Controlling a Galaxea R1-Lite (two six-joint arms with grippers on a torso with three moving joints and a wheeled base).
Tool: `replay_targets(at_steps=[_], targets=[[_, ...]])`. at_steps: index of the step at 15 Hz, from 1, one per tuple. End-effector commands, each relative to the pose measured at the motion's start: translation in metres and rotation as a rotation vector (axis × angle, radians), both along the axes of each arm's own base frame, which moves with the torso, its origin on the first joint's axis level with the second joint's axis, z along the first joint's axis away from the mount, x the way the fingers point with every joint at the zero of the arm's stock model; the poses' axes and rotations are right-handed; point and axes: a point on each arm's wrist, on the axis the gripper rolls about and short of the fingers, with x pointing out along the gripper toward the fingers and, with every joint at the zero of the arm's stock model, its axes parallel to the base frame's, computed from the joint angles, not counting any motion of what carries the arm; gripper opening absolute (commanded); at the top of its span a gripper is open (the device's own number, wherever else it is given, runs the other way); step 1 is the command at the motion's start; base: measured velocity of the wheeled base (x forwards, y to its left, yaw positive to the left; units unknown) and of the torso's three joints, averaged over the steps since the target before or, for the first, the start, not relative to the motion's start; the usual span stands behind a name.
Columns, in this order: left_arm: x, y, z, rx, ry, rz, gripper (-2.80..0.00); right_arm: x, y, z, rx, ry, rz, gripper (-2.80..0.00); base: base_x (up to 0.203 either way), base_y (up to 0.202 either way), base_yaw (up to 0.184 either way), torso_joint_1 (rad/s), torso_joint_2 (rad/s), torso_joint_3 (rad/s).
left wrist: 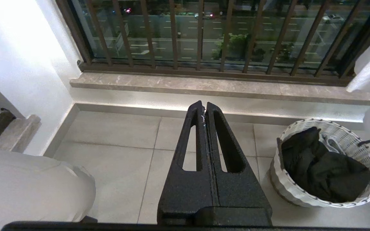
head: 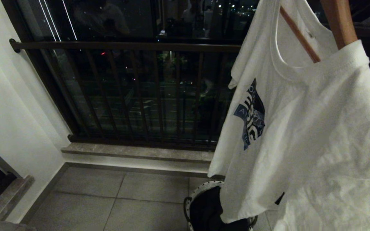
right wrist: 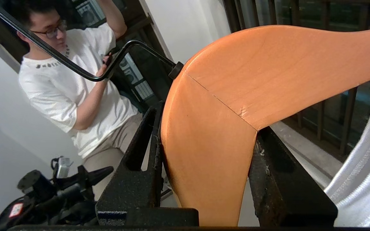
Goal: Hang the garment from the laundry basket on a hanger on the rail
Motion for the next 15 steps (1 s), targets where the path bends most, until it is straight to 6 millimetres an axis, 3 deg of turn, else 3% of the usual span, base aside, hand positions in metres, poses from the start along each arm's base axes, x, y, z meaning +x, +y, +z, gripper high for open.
replay_targets(at_steps=[1, 6, 12, 15], targets=[[0.0, 0.0, 0.0, 0.0, 0.001, 0.0, -2.8, 0.011, 0.004, -0.001, -0.004, 0.013, 0.002, -2.8, 0.0, 0.0, 0.0, 0.0, 0.0, 0.0], [0.0, 0.0, 0.0, 0.0, 0.001, 0.0, -2.8, 0.03, 0.009, -0.004, -0.025, 0.014, -0.004, -2.8, 0.0, 0.0, 0.0, 0.0, 0.0, 0.0], [0.0, 0.0, 0.0, 0.0, 0.001, 0.0, -2.8, 0.041, -0.009, 0.004, -0.025, -0.023, -0.027, -2.8, 0.0, 0.0, 0.0, 0.0, 0.0, 0.0], [0.0, 0.0, 0.0, 0.0, 0.001, 0.0, -2.8, 0.052, -0.006, 0.005, -0.025, -0.033, -0.02, -2.8, 0.0, 0.0, 0.0, 0.0, 0.0, 0.0]])
